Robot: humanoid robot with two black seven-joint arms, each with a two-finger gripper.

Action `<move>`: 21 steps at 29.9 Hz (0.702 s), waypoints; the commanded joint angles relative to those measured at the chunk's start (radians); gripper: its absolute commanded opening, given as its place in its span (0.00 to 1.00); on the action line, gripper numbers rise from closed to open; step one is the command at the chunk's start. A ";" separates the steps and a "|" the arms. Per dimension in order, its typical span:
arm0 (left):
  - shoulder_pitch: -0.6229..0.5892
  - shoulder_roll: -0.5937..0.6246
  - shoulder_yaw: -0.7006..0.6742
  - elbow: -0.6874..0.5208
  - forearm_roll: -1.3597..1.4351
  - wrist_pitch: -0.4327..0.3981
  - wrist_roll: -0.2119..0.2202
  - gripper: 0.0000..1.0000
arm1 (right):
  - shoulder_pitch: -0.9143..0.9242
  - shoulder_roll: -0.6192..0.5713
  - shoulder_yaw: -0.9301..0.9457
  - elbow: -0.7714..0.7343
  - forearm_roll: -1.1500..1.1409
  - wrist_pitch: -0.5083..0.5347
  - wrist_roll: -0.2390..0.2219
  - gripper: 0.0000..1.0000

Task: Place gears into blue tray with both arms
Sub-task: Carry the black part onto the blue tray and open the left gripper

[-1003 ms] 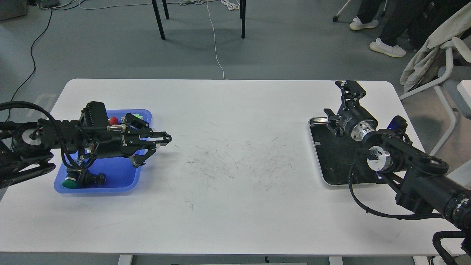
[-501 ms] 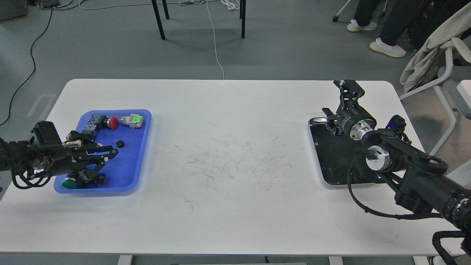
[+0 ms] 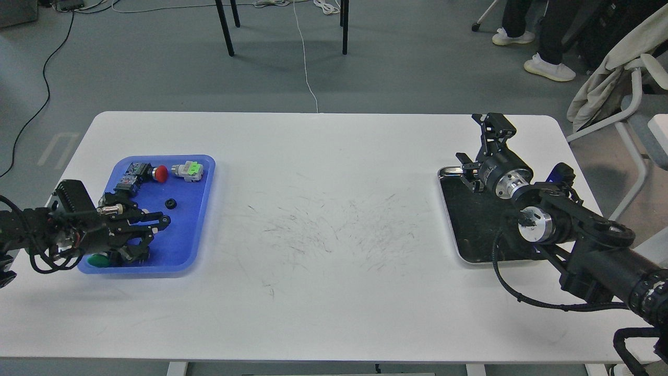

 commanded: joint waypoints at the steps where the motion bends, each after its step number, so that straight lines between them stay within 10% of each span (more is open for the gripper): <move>1: 0.001 0.000 -0.001 -0.001 -0.002 0.000 0.000 0.15 | 0.000 0.000 0.000 -0.001 0.000 0.000 0.000 0.95; 21: 0.018 0.004 -0.001 0.001 -0.040 0.000 0.000 0.33 | 0.001 -0.001 0.001 0.002 0.000 0.000 0.000 0.95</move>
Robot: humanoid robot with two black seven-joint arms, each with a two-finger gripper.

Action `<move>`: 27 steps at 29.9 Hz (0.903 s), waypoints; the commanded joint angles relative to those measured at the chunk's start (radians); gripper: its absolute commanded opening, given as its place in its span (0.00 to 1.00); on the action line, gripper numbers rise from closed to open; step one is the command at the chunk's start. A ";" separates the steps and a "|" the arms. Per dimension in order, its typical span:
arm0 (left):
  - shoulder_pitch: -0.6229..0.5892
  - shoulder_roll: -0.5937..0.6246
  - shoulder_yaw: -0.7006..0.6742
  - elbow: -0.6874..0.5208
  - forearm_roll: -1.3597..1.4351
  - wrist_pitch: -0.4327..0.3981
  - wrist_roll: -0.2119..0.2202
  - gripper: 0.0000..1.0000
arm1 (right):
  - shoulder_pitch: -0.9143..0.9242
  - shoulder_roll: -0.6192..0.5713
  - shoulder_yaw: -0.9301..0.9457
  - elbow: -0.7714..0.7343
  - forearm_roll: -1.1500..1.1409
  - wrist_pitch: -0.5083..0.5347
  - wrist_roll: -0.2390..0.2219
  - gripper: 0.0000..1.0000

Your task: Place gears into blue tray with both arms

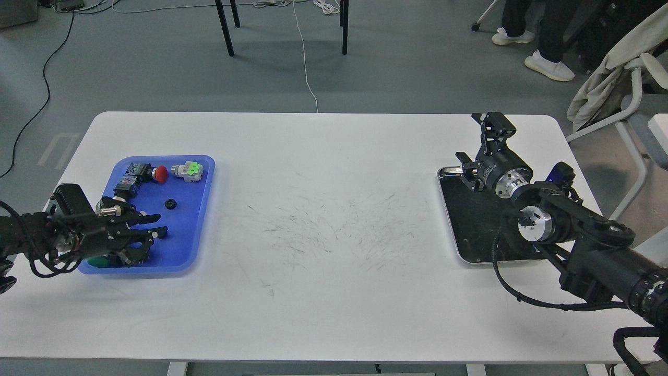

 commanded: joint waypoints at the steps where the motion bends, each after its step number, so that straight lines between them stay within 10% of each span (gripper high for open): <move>1: -0.003 0.002 -0.003 0.000 -0.003 0.000 0.000 0.34 | 0.000 -0.001 0.000 0.000 0.000 0.000 0.000 0.95; 14: -0.107 0.080 -0.230 -0.046 -0.449 0.000 0.000 0.39 | 0.001 -0.006 0.001 -0.001 0.000 -0.001 0.001 0.95; 27: -0.110 0.164 -0.649 -0.103 -0.940 -0.364 0.000 0.47 | 0.015 -0.077 0.004 0.046 0.002 -0.020 0.001 0.95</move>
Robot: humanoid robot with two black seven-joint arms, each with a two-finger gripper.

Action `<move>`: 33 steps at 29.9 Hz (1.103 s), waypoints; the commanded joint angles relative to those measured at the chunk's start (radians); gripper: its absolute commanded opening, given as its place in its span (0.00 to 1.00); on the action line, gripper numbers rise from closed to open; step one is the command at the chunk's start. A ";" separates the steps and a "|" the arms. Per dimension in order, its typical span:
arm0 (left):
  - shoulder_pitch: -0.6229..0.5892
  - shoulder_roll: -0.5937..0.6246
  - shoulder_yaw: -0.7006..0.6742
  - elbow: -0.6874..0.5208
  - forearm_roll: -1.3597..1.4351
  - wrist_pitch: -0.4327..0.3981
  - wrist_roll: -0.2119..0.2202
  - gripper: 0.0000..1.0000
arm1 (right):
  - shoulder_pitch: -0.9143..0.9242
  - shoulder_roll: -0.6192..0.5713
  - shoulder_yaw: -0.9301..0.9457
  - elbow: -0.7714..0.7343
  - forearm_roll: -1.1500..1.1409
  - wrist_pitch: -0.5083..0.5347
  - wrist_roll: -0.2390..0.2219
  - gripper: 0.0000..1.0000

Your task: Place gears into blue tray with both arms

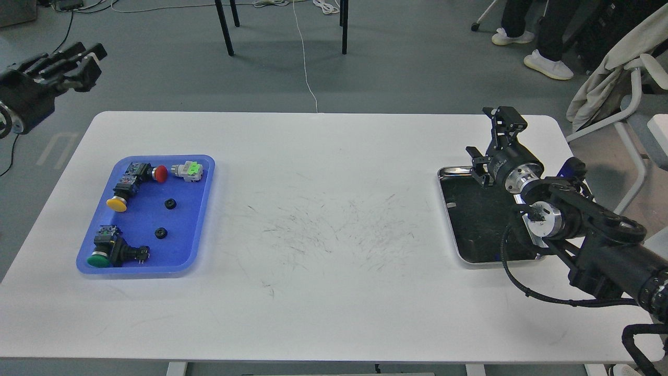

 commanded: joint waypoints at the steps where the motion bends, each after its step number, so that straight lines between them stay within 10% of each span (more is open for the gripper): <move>1: 0.000 -0.002 -0.037 -0.004 -0.172 -0.059 0.000 0.50 | 0.001 -0.039 0.003 0.048 0.000 -0.009 0.000 0.95; 10: 0.011 -0.048 -0.048 0.001 -0.611 -0.074 0.000 0.92 | 0.031 -0.126 0.006 0.180 0.002 -0.065 -0.002 0.97; 26: 0.147 -0.174 -0.056 0.017 -0.830 -0.316 0.000 0.98 | 0.119 -0.130 0.004 0.188 0.015 -0.059 -0.008 0.99; 33: 0.164 -0.188 -0.128 0.013 -0.859 -0.388 0.000 0.98 | 0.156 -0.081 0.006 0.174 0.061 -0.064 -0.095 0.99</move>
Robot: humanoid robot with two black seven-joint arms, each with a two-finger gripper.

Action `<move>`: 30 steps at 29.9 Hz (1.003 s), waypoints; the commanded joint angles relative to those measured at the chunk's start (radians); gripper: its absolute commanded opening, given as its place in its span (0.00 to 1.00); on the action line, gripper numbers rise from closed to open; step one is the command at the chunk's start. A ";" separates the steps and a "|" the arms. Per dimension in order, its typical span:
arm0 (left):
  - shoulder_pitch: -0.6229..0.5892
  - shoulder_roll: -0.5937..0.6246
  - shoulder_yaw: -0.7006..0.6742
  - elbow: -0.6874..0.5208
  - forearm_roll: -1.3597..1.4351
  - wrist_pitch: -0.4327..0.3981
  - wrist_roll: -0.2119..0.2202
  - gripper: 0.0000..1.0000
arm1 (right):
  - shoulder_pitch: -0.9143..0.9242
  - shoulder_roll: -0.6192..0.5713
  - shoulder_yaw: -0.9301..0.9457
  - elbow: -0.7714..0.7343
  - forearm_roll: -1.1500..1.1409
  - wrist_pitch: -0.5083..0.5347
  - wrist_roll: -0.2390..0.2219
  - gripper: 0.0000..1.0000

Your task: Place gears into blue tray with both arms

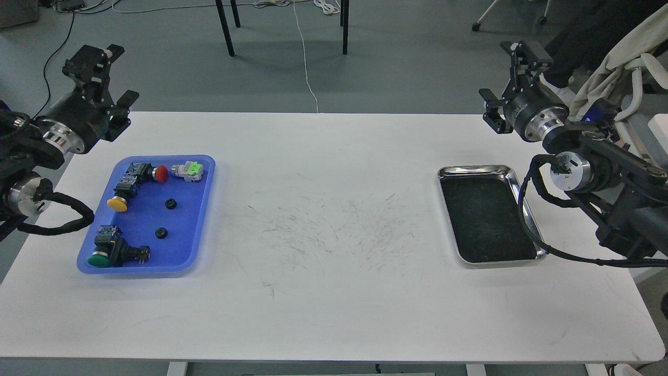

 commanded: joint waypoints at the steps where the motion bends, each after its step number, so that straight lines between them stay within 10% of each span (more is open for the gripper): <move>1: 0.008 -0.004 -0.048 0.005 -0.020 -0.084 0.003 0.98 | 0.017 0.041 0.002 -0.007 0.060 -0.002 -0.040 0.99; 19: 0.002 -0.195 -0.117 0.131 -0.139 -0.211 0.061 0.99 | 0.058 0.167 0.008 -0.115 0.141 -0.004 -0.052 0.99; 30: -0.041 -0.214 -0.188 0.269 -0.142 -0.231 0.000 0.98 | 0.083 0.192 -0.001 -0.138 0.149 -0.004 -0.052 0.99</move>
